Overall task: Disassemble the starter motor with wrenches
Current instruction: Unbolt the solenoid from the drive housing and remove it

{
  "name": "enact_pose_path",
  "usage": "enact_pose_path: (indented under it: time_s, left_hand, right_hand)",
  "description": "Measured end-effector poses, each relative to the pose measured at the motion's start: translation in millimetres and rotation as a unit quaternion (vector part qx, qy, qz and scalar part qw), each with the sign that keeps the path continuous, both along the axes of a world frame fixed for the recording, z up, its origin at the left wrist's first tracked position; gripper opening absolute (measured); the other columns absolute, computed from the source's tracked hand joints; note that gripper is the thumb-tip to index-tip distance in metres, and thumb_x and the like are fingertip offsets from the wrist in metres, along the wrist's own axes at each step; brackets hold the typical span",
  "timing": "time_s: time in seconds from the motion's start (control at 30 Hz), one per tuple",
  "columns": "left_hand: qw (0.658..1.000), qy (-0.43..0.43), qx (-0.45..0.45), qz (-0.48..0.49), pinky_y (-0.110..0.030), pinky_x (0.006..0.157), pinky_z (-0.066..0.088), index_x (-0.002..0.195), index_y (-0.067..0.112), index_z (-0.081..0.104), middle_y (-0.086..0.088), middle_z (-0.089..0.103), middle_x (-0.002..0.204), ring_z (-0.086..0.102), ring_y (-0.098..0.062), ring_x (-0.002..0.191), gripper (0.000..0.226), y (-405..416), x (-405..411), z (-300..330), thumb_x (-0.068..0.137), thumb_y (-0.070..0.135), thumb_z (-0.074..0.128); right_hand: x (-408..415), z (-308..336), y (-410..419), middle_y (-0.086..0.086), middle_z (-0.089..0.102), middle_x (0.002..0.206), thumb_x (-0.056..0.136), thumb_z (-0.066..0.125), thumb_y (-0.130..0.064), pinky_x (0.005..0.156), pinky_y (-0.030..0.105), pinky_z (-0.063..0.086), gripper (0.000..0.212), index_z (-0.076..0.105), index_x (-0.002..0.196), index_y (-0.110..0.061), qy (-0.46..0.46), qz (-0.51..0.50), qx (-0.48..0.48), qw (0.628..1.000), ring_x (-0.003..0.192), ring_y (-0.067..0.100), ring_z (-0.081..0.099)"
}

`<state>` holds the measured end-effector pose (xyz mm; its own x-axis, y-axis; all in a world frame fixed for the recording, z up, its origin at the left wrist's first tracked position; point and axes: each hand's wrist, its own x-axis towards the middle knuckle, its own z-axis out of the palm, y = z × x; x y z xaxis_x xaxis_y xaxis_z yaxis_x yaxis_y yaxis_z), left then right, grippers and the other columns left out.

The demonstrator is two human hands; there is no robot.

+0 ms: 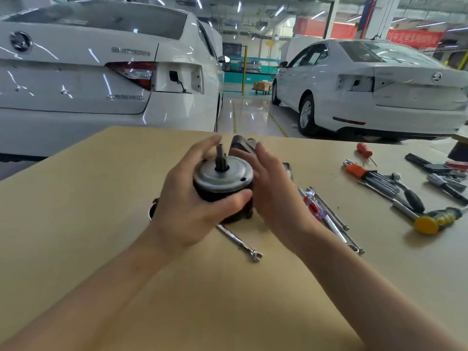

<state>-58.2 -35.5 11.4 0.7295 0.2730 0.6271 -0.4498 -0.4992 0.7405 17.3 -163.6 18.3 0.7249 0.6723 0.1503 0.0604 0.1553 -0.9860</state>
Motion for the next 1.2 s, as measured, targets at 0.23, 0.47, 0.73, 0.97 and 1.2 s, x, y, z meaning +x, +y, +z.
enact_pose_path:
  time_s: [0.23, 0.47, 0.73, 0.97, 1.2]
  left_hand:
    - [0.998, 0.052, 0.002, -0.044, -0.03, 0.094, 0.052, 0.144, 0.03, 0.036, 0.011, 0.062, 0.112, 0.065, -0.009, 0.104, 0.099, -31, 17, -3, 0.056, 0.031, 0.083]
    - [0.996, 0.075, -0.025, -0.05, -0.021, 0.086, 0.053, 0.139, 0.033, 0.036, 0.019, 0.061, 0.102, 0.065, -0.003, 0.097, 0.095, -31, 20, -12, 0.055, 0.034, 0.082]
    - [0.995, 0.066, -0.041, -0.061, -0.013, 0.08, 0.05, 0.134, 0.031, 0.037, 0.01, 0.057, 0.111, 0.066, -0.003, 0.093, 0.088, -27, 17, -13, 0.058, 0.032, 0.081]
    - [0.992, 0.043, -0.05, -0.11, -0.017, 0.075, 0.052, 0.122, 0.022, 0.045, -0.008, 0.061, 0.112, 0.069, -0.01, 0.087, 0.069, -21, 19, -10, 0.063, 0.015, 0.08]
    - [0.989, 0.034, -0.121, -0.074, -0.021, 0.074, 0.055, 0.115, 0.024, 0.053, -0.002, 0.068, 0.102, 0.069, -0.009, 0.09, 0.055, -10, 22, -9, 0.066, 0.026, 0.077]
  right_hand:
    - [1, 8, -13, 0.003, 0.071, 0.085, 0.077, 0.059, -0.047, 0.056, 0.019, 0.051, 0.04, 0.07, 0.097, -0.015, 0.116, 0.056, 0.043, 0.991, 0.075, 0.014, 0.069]
    - [3, 0, -11, 0.006, 0.069, 0.084, 0.072, 0.053, -0.039, 0.057, 0.024, 0.051, 0.048, 0.068, 0.108, -0.011, 0.164, 0.027, 0.026, 0.986, 0.069, 0.016, 0.066]
    - [3, -7, -7, 0.008, 0.07, 0.081, 0.073, 0.055, -0.027, 0.054, 0.023, 0.051, 0.032, 0.069, 0.097, -0.011, 0.159, 0.019, 0.041, 0.986, 0.068, 0.019, 0.067]
    - [1, -7, -2, 0.012, 0.064, 0.097, 0.07, 0.054, -0.018, 0.079, 0.033, 0.046, 0.049, 0.062, 0.115, 0.0, 0.104, -0.027, 0.052, 0.993, 0.091, 0.024, 0.061]
    - [0, -4, -5, 0.018, 0.066, 0.118, 0.083, 0.06, -0.043, 0.099, 0.041, 0.047, 0.047, 0.066, 0.115, -0.009, 0.068, 0.064, 0.076, 0.993, 0.112, 0.031, 0.062]
